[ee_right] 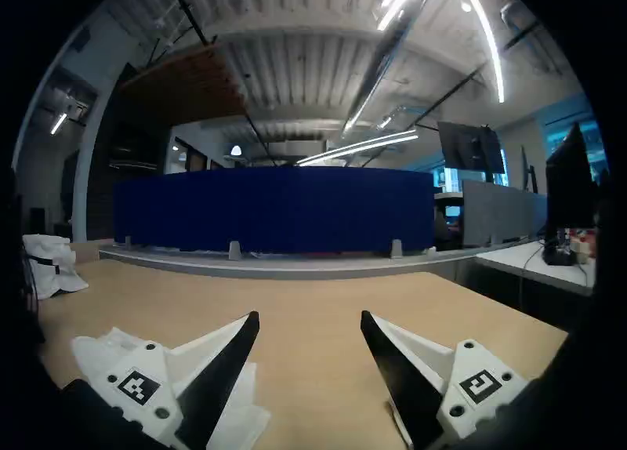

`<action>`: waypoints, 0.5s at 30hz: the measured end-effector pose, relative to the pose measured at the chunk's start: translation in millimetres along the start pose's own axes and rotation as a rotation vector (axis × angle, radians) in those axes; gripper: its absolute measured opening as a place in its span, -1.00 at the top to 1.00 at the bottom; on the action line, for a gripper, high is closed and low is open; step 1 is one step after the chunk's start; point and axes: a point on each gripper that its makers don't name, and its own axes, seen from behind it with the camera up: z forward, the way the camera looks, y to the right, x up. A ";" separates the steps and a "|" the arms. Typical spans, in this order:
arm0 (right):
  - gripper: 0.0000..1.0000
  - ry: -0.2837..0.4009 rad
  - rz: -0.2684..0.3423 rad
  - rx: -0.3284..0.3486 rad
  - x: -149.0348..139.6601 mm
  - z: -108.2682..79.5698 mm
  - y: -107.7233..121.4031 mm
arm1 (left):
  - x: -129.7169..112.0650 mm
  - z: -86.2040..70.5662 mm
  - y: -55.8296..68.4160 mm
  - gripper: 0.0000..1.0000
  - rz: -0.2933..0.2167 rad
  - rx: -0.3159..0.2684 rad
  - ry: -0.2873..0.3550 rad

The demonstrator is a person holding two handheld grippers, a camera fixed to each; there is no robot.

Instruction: Fold towel

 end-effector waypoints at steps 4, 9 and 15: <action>-1.00 0.000 0.000 0.000 0.7 -0.2 0.1 | 3.0 -0.2 -1.0 -0.81 0.005 0.015 0.015; -1.00 0.000 -0.001 0.000 0.9 -0.3 0.3 | 7.7 2.6 -5.0 -0.81 -0.001 0.035 0.041; -1.00 0.001 0.000 0.000 1.1 0.7 0.1 | 8.4 5.5 -19.4 -0.81 -0.007 0.069 0.066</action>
